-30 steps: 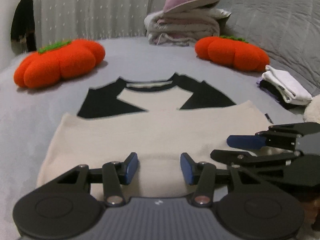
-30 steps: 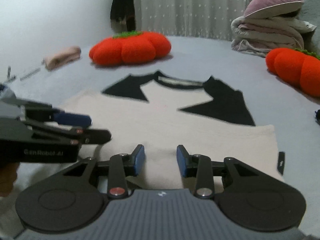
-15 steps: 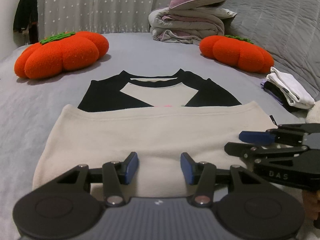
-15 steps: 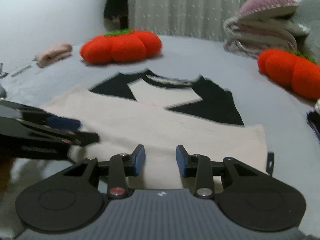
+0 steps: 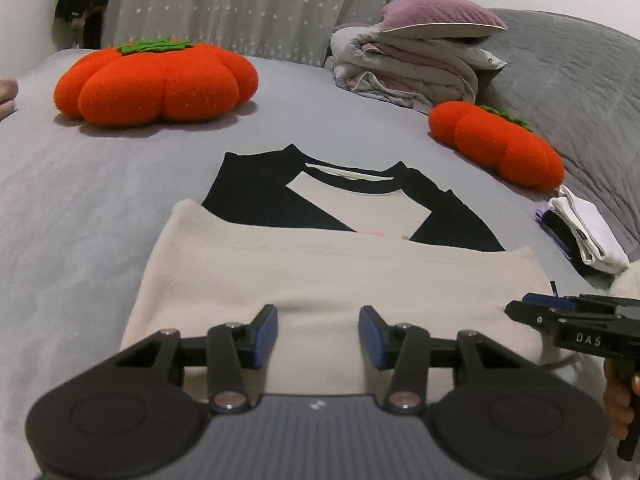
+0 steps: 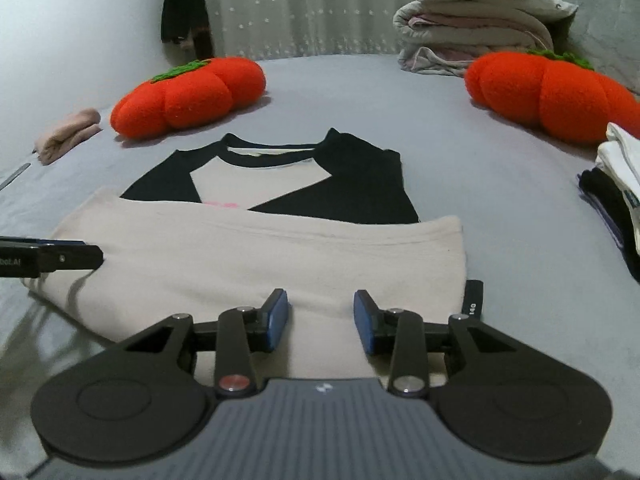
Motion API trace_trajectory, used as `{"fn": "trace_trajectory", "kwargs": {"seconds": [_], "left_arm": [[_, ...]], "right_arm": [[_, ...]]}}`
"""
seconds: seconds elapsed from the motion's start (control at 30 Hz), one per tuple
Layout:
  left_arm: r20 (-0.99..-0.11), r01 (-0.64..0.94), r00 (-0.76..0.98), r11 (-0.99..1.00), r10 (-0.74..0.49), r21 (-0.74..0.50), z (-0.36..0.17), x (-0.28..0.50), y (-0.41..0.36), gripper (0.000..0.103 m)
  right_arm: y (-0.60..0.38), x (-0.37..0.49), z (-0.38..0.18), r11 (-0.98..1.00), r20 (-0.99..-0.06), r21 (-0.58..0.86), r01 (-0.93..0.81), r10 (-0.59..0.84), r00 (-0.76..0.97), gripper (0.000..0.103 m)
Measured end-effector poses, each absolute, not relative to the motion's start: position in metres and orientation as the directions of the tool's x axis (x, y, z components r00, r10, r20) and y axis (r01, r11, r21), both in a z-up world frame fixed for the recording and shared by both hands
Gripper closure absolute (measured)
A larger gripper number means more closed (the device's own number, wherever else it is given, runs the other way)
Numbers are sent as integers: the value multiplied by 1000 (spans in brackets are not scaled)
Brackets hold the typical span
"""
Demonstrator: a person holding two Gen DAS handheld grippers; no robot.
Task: Fold clothes
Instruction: 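Press the folded cream panel flat with both open grippers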
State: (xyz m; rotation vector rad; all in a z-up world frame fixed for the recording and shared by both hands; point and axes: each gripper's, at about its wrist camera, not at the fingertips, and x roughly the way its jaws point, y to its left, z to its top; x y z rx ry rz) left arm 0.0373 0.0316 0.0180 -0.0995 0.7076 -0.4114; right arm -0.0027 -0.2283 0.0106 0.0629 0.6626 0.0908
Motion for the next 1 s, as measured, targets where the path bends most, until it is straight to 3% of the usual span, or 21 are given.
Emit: {"fn": "trace_trajectory", "kwargs": {"seconds": [0.27, 0.5, 0.87, 1.0], "left_arm": [[-610, 290, 695, 924, -381, -248, 18, 47, 48, 56], [-625, 199, 725, 956, -291, -214, 13, 63, 70, 55], [-620, 173, 733, 958, -280, -228, 13, 76, 84, 60], [-606, 201, 750, 964, -267, -176, 20, 77, 78, 59]], "right_arm": [[-240, -3, 12, 998, -617, 55, -28, 56, 785, 65], [-255, 2, 11, 998, -625, 56, 33, 9, 781, 65], [-269, 6, 14, 994, -619, 36, 98, -55, 783, 66], [-284, 10, 14, 988, -610, 67, 140, -70, 790, 66]]}}
